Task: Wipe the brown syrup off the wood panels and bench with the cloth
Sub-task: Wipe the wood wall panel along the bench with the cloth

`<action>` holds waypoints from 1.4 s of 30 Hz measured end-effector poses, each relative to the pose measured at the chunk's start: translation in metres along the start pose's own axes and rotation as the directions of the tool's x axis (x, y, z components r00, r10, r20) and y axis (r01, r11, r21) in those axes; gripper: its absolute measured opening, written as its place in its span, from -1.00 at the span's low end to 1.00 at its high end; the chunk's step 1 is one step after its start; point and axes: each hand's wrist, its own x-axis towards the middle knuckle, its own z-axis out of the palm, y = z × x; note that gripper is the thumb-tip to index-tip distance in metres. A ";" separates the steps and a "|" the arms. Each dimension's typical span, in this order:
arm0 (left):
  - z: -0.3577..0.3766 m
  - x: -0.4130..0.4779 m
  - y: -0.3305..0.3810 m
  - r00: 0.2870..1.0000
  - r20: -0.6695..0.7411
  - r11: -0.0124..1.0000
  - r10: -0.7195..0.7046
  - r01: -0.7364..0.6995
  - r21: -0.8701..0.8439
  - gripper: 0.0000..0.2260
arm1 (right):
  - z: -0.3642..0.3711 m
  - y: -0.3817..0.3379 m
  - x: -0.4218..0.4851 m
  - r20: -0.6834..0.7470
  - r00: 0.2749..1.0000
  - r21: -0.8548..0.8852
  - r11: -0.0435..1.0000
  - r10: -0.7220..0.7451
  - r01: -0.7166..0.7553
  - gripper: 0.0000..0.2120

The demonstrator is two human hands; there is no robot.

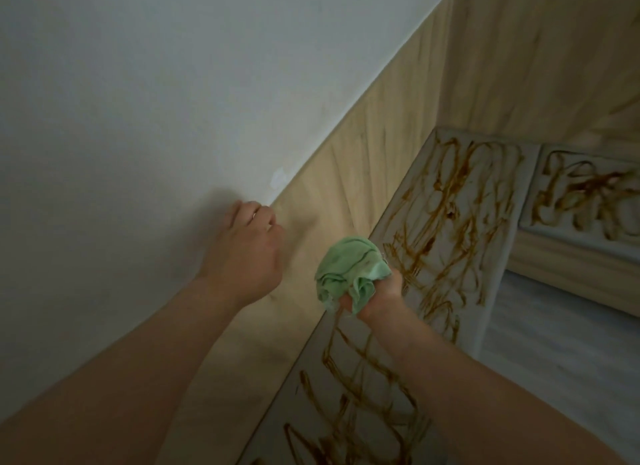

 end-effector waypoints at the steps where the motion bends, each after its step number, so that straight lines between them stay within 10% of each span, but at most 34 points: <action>1: -0.007 0.013 -0.007 1.000 -0.010 1.000 0.013 -0.013 0.008 -0.84 | 0.016 -0.007 0.001 -0.011 0.999 -0.009 0.999 -0.032 0.032 -0.45; 8: -0.013 0.107 -0.023 0.991 0.019 0.972 0.135 -0.136 0.192 -0.75 | 0.140 -0.023 0.067 0.163 0.971 -0.323 0.920 -0.176 0.221 -0.30; 12: 0.012 0.153 -0.024 0.977 0.104 0.948 0.188 -0.208 0.240 -0.64 | 0.184 -0.012 0.109 0.207 0.900 -0.782 0.488 -0.385 0.388 -0.33; 14: 0.024 0.174 -0.023 0.973 0.137 0.946 0.184 -0.213 0.244 -0.64 | 0.207 -0.064 0.136 0.277 0.823 -0.793 0.366 -0.495 0.487 -0.35; 19: 0.044 0.211 -0.015 0.962 0.232 0.929 0.145 -0.212 0.302 -0.61 | 0.244 -0.183 0.197 0.178 0.803 -0.696 0.504 -0.568 0.511 -0.46; 24: 0.057 0.255 -0.007 0.938 0.278 0.907 0.206 -0.290 0.306 -0.57 | 0.153 -0.084 0.199 0.312 0.745 -0.774 0.297 -0.590 0.559 -0.46; 27: 0.068 0.292 0.000 0.941 0.283 0.884 0.188 -0.288 0.369 -0.48 | 0.120 -0.060 0.183 0.373 0.842 -0.845 0.231 -0.390 0.482 -0.39; 31: 0.093 0.316 0.011 0.946 0.289 0.852 0.143 -0.267 0.451 -0.39 | 0.157 -0.139 0.228 0.475 0.659 -0.797 0.032 -0.583 0.603 -0.47; 35: 0.108 0.322 0.011 0.947 0.304 0.850 0.108 -0.247 0.466 -0.30 | 0.192 -0.200 0.244 0.324 0.720 -0.802 0.225 -0.614 0.553 -0.45; 39: 0.112 0.322 0.007 0.941 0.314 0.849 0.127 -0.267 0.456 -0.30 | 0.127 -0.103 0.254 0.510 0.472 -0.741 -0.088 -0.719 0.666 -0.55; 42: 0.114 0.322 0.006 0.940 0.320 0.857 0.121 -0.261 0.444 -0.31 | 0.099 -0.072 0.231 0.495 0.693 -0.802 0.031 -0.523 0.596 -0.43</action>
